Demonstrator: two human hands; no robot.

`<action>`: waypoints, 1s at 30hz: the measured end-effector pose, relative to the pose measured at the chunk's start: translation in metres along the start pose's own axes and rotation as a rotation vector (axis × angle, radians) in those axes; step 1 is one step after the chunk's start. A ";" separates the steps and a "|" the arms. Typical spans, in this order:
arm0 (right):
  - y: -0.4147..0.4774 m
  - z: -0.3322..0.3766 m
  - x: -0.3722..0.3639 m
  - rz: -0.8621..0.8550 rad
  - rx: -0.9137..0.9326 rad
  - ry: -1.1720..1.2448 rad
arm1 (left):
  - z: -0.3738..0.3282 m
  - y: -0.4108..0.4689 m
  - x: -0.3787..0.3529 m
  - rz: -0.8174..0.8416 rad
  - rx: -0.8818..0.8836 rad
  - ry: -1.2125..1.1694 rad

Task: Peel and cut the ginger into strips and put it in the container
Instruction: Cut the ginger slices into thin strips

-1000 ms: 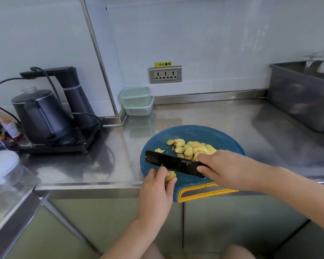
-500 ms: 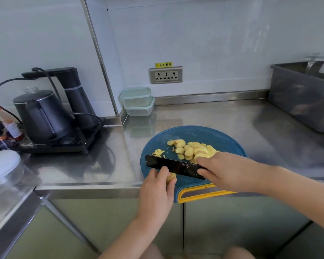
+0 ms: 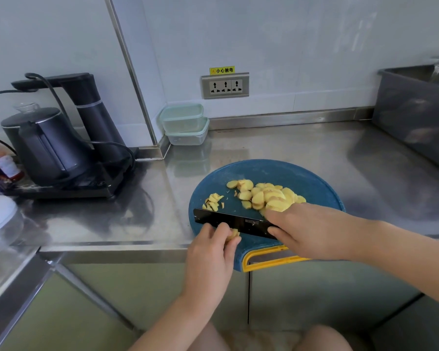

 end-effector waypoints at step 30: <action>0.002 0.001 0.016 -0.023 -0.035 0.232 | 0.000 0.000 0.001 0.010 0.017 -0.027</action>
Point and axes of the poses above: each hand's wrist, its own y-axis towards the middle knuckle, its own x-axis out of the back of the hand, z = x × y, the point moved 2 cm from there along y, towards the middle knuckle, and after that the axes turned 2 degrees about y, right-handed, at the moved point
